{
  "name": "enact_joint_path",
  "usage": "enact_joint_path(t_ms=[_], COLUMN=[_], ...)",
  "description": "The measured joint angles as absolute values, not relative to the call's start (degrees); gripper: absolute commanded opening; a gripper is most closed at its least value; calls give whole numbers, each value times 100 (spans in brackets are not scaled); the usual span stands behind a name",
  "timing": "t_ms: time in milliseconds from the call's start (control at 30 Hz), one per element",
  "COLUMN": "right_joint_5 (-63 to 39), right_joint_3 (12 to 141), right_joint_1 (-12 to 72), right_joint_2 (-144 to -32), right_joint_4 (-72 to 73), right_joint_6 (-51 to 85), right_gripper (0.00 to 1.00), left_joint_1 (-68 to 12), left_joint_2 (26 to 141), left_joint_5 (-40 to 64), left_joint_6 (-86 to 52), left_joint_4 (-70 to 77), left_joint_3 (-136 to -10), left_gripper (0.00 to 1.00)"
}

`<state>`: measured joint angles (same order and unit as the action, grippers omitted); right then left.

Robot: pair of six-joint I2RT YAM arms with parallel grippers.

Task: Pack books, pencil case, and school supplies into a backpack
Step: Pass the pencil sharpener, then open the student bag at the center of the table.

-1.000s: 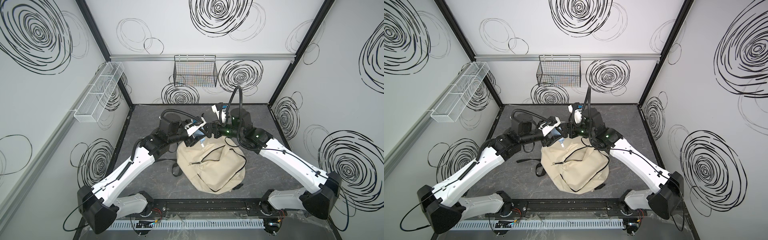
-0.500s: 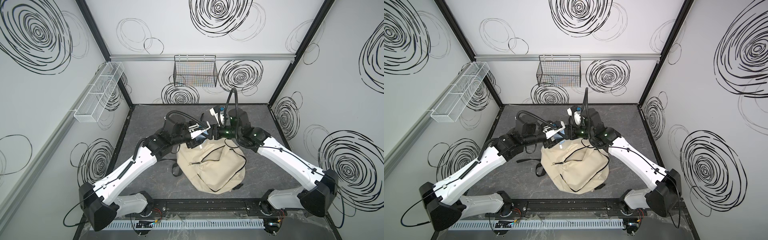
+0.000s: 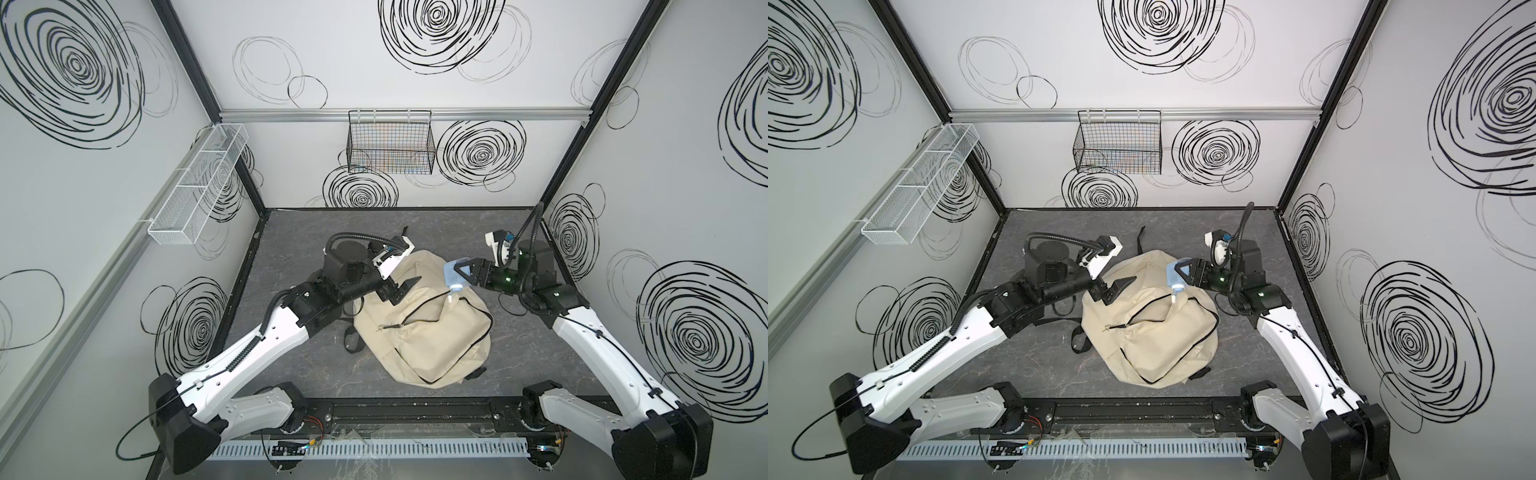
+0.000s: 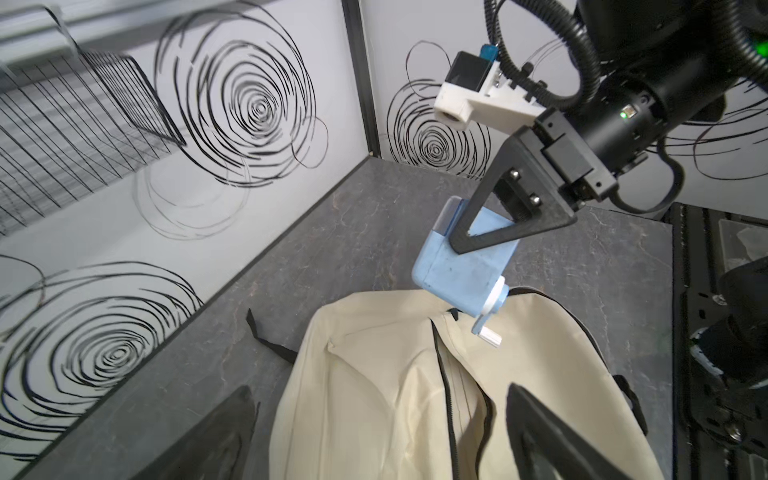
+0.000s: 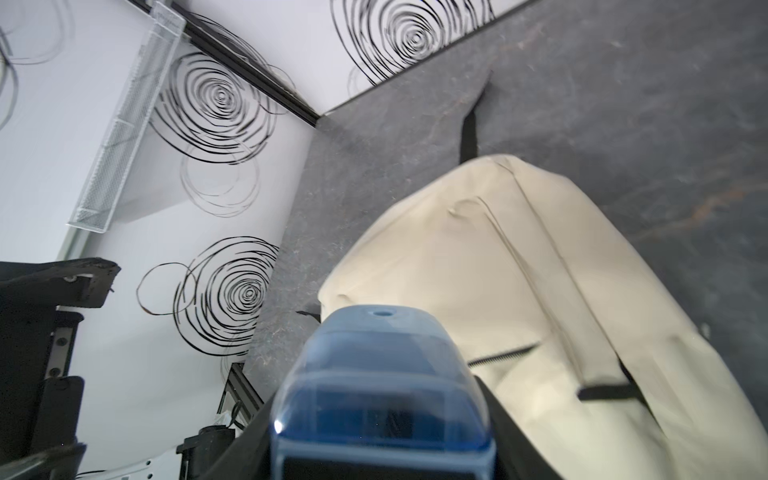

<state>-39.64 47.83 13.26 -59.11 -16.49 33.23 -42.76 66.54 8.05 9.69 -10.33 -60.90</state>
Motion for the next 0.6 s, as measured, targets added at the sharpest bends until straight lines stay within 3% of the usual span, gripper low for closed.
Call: enact_joint_path(t_ms=[267, 600], right_joint_5=[-4237, -4342], right_joint_3=[3533, 2696], right_joint_1=[1284, 1372], right_joint_2=[-5531, -5312], right_joint_4=[-1494, -434], right_joint_6=[3603, 4473], right_gripper=[30, 30], left_joint_1=[-4766, -5137], left_joint_2=[7760, 8545], left_joint_5=[202, -235], left_joint_6=[183, -5], left_joint_4=[-1151, -1347], left_joint_3=[-5662, -5690], left_gripper=[87, 80])
